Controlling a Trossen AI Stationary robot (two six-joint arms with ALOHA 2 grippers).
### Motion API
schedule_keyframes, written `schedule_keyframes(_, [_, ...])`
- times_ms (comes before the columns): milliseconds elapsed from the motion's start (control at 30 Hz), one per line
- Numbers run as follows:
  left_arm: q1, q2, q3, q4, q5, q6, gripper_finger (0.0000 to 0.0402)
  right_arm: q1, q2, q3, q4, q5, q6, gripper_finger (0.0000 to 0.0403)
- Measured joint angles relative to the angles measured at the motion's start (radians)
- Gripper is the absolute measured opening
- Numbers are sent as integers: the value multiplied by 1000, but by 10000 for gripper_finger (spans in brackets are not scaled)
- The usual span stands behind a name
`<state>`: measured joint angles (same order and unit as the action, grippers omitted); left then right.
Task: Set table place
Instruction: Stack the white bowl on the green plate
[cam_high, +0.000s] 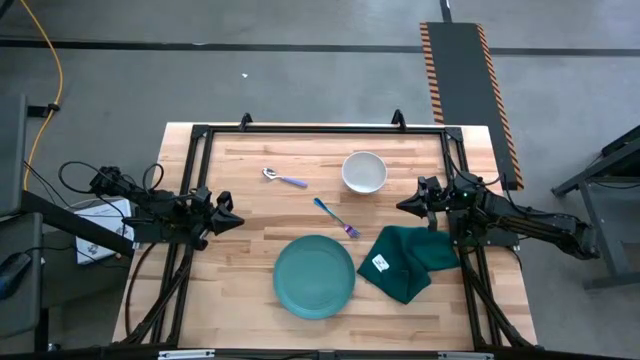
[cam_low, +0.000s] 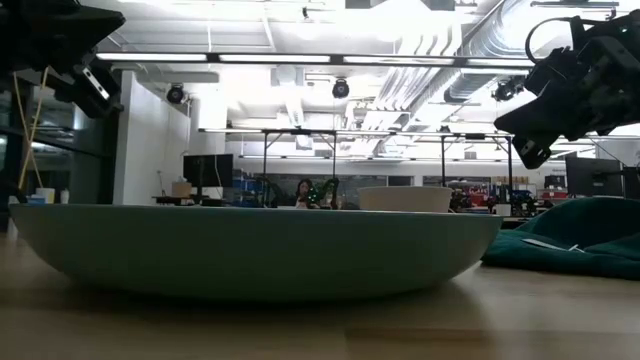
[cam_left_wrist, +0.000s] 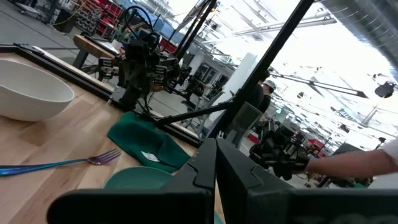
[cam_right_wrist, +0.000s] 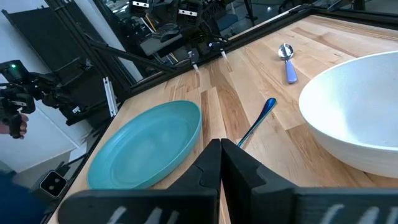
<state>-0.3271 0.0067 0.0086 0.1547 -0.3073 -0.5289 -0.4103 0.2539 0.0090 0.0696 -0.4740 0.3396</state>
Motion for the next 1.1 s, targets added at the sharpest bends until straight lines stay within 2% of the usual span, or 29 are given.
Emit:
schedule_keyframes(233, [0,0,0,27,-2,-28,1,0,0,0,0,2,7,0])
schedule_keyframes(300, [0,0,0,37,-2,-69,1,0,0,0,5,2,96,0])
schedule_keyframes(400, [0,0,0,52,-2,-107,1,0,0,1,49,10,338,0])
schedule_keyframes(533, [0,0,0,91,-2,-108,1,0,0,1,132,104,579,0])
schedule_keyframes(600, [0,0,0,93,-2,-108,1,0,0,1,167,190,676,0])
schedule_keyframes(767, [0,0,0,89,-20,-108,1,0,0,1,198,385,832,0])
schedule_keyframes(933, [0,0,0,90,-48,-114,1,0,0,1,226,477,1045,0])
schedule_keyframes(1033, [0,0,0,90,-71,-167,1,0,0,1,333,531,1079,0])
schedule_keyframes(1100, [0,0,0,90,-88,-184,1,0,0,2,463,544,1026,0])
